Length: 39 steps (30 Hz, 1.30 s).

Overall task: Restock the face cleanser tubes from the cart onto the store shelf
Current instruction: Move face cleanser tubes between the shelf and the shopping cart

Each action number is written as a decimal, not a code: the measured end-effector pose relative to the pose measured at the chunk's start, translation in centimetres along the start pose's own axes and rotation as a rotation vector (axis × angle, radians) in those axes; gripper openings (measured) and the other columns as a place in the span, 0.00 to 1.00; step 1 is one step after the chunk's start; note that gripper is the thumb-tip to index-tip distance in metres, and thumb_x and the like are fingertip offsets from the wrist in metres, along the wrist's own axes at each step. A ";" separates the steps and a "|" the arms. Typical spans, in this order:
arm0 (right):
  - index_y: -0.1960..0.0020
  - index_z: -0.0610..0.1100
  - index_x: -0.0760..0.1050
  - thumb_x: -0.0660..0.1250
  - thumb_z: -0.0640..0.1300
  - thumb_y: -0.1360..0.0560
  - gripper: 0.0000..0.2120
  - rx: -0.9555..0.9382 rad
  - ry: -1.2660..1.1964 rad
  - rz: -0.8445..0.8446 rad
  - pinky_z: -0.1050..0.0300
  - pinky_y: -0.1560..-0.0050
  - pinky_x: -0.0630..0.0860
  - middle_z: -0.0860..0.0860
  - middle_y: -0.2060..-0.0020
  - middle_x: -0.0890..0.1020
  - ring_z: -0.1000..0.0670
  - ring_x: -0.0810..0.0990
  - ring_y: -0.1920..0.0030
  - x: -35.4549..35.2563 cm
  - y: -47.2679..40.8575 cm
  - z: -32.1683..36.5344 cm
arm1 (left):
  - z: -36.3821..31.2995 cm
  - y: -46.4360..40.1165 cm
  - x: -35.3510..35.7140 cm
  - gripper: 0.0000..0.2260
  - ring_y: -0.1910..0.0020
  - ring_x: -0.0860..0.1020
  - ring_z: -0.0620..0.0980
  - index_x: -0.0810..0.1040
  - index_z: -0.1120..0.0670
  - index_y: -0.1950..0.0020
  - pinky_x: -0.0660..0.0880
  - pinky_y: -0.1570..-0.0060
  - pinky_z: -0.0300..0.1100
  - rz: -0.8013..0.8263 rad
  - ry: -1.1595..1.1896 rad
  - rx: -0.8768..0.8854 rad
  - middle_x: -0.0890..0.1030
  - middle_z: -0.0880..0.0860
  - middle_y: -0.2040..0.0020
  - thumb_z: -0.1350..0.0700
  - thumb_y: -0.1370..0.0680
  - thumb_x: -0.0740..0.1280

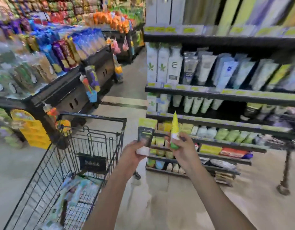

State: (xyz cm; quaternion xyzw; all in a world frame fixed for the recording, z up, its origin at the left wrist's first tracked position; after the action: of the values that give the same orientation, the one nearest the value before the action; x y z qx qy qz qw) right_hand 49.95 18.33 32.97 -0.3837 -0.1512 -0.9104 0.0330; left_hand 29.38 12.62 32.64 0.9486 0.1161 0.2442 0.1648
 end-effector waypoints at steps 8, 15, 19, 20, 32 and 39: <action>0.25 0.48 0.67 0.66 0.22 0.26 0.36 -0.114 0.200 -0.072 0.52 0.60 0.80 0.40 0.41 0.74 0.45 0.81 0.55 -8.9 5.8 10.3 | 4.9 2.1 13.3 0.11 0.46 0.82 0.65 0.79 0.61 0.41 0.76 0.41 0.61 0.211 -0.079 0.001 0.84 0.58 0.52 0.61 0.22 0.70; 0.31 0.53 0.72 0.66 0.30 0.22 0.25 -0.209 0.098 -0.122 0.45 0.56 0.82 0.37 0.44 0.84 0.40 0.85 0.49 -14.6 9.8 16.6 | 8.3 2.1 20.8 0.15 0.40 0.81 0.69 0.78 0.62 0.36 0.78 0.40 0.66 0.266 -0.114 -0.057 0.83 0.63 0.39 0.62 0.22 0.71; 0.29 0.48 0.72 0.82 0.40 0.34 0.37 -0.282 0.209 -0.223 0.42 0.49 0.80 0.36 0.41 0.83 0.40 0.84 0.48 -17.1 10.9 19.2 | 9.5 1.8 24.6 0.15 0.46 0.84 0.63 0.79 0.60 0.36 0.77 0.40 0.69 0.320 -0.159 -0.063 0.84 0.61 0.41 0.62 0.22 0.71; 0.30 0.45 0.73 0.84 0.42 0.37 0.38 -0.287 0.228 -0.237 0.45 0.52 0.80 0.37 0.41 0.83 0.42 0.85 0.50 -17.7 11.1 20.0 | 9.9 1.6 25.5 0.17 0.43 0.83 0.65 0.78 0.60 0.34 0.75 0.39 0.71 0.339 -0.169 -0.066 0.83 0.61 0.38 0.61 0.22 0.72; 0.37 0.37 0.76 0.73 0.32 0.25 0.18 -0.423 0.432 -0.337 0.46 0.53 0.83 0.34 0.45 0.82 0.38 0.85 0.49 -24.1 8.1 28.9 | 12.9 -3.3 35.8 0.29 0.38 0.81 0.65 0.70 0.59 0.25 0.78 0.40 0.66 0.392 -0.131 -0.121 0.83 0.59 0.36 0.63 0.25 0.75; 0.42 0.44 0.81 0.78 0.38 0.29 0.16 -0.438 0.538 -0.354 0.38 0.46 0.83 0.39 0.50 0.84 0.36 0.84 0.47 -26.5 2.8 35.6 | 12.3 -8.3 42.4 0.11 0.44 0.83 0.61 0.78 0.56 0.40 0.80 0.57 0.52 0.422 -0.146 -0.092 0.85 0.55 0.47 0.67 0.21 0.69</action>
State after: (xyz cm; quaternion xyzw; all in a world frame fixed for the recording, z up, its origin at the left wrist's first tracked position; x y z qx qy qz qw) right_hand 93.58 24.91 38.40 -0.0972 -0.0033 -0.9808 -0.1688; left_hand 70.61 29.86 37.44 0.9585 -0.1084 0.2090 0.1609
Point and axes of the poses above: each hand's wrist, its own y-axis away from the middle knuckle, its own x-axis out of the palm, z = x × y, the point moved 1 cm from there along -y, towards the middle knuckle
